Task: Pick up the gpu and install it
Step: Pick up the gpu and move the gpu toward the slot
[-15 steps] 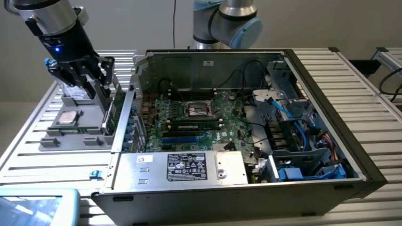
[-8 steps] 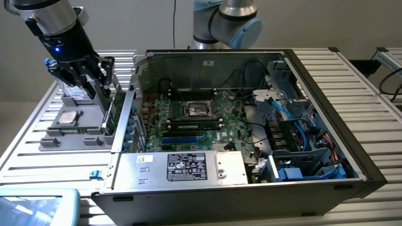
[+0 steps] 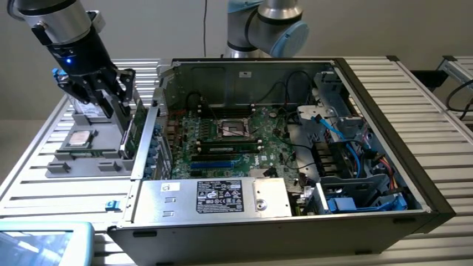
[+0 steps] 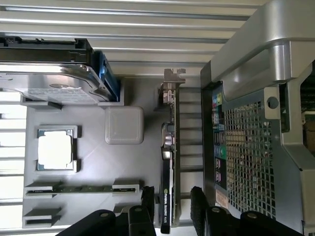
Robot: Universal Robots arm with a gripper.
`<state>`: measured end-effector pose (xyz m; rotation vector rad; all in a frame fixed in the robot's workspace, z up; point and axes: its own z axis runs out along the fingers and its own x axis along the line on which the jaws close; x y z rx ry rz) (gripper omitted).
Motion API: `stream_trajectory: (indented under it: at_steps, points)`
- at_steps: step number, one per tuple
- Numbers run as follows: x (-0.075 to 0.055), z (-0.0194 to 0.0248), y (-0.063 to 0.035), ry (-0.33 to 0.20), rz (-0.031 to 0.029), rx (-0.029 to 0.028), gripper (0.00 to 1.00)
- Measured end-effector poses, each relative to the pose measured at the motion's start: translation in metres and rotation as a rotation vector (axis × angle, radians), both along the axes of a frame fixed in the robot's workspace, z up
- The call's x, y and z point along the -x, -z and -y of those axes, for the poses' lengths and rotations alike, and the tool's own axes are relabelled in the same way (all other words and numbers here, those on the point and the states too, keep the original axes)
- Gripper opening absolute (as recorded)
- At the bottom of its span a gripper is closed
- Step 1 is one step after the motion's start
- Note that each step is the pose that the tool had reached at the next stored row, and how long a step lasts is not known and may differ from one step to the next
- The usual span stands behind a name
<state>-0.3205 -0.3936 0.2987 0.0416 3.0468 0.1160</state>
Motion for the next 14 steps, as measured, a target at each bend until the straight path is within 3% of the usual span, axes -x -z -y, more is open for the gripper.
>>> stream_trajectory:
  at_steps: [3,7,14]
  points:
    - [0.0,0.0,0.0044,0.0,0.0036,-0.0005,0.44]
    - [0.0,0.0002,0.0101,0.0,0.0095,-0.0054,0.44]
    - [0.0,0.0035,0.0213,0.0,0.0106,-0.0254,0.44]
